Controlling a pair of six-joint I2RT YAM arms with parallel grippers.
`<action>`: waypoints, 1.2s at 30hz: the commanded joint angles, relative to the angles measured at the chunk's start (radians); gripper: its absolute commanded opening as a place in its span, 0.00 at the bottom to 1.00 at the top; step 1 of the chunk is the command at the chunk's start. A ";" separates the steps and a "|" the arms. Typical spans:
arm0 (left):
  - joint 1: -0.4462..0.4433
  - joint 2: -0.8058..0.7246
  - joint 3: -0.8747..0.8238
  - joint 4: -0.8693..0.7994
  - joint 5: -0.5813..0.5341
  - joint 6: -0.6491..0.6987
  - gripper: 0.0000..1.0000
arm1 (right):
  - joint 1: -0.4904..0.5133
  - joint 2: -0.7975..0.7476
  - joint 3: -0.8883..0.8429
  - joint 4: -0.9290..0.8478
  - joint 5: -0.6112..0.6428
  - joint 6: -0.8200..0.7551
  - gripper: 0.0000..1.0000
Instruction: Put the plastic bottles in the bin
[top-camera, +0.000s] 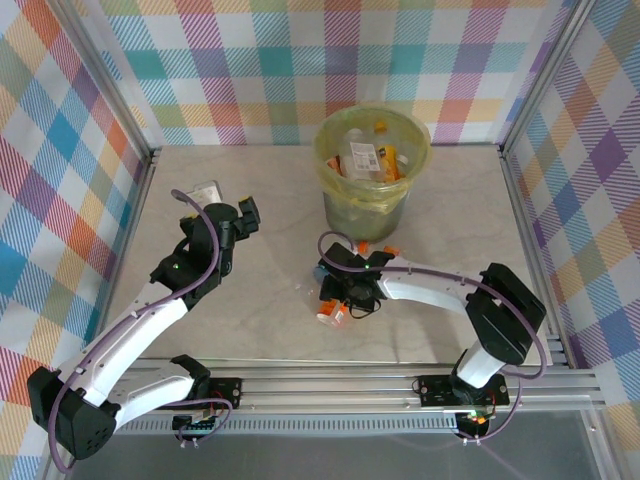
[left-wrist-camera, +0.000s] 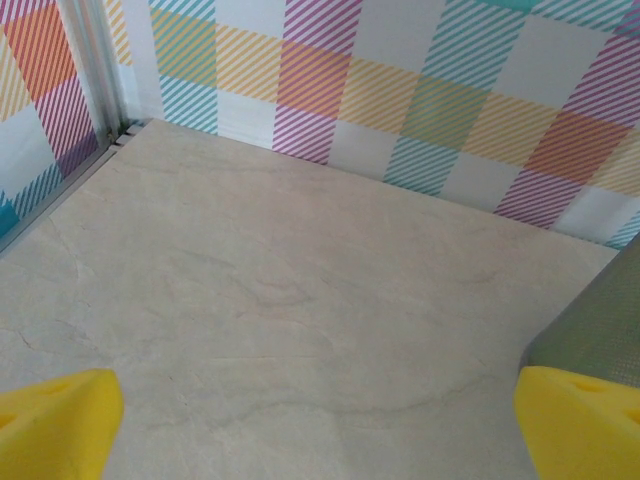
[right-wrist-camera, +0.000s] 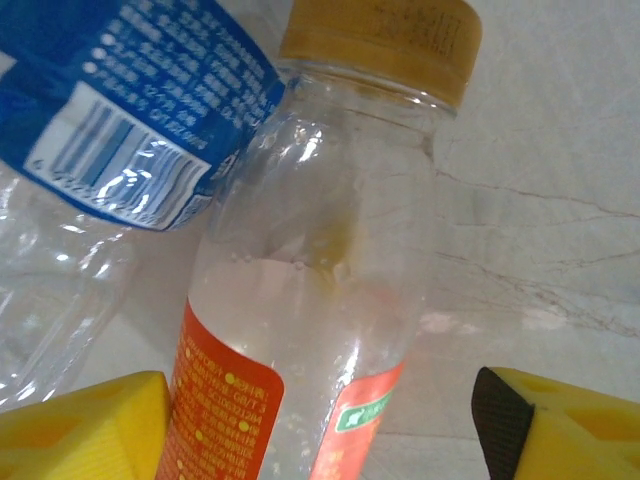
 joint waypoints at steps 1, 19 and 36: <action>0.016 0.002 -0.013 0.025 -0.006 -0.024 1.00 | -0.016 0.030 -0.005 0.006 -0.020 -0.001 0.76; 0.023 0.060 0.011 0.020 0.040 -0.054 1.00 | -0.080 0.071 -0.083 -0.003 -0.056 -0.039 0.54; 0.028 0.062 0.003 0.014 0.034 -0.079 1.00 | -0.080 -0.203 0.148 -0.287 -0.018 -0.322 0.34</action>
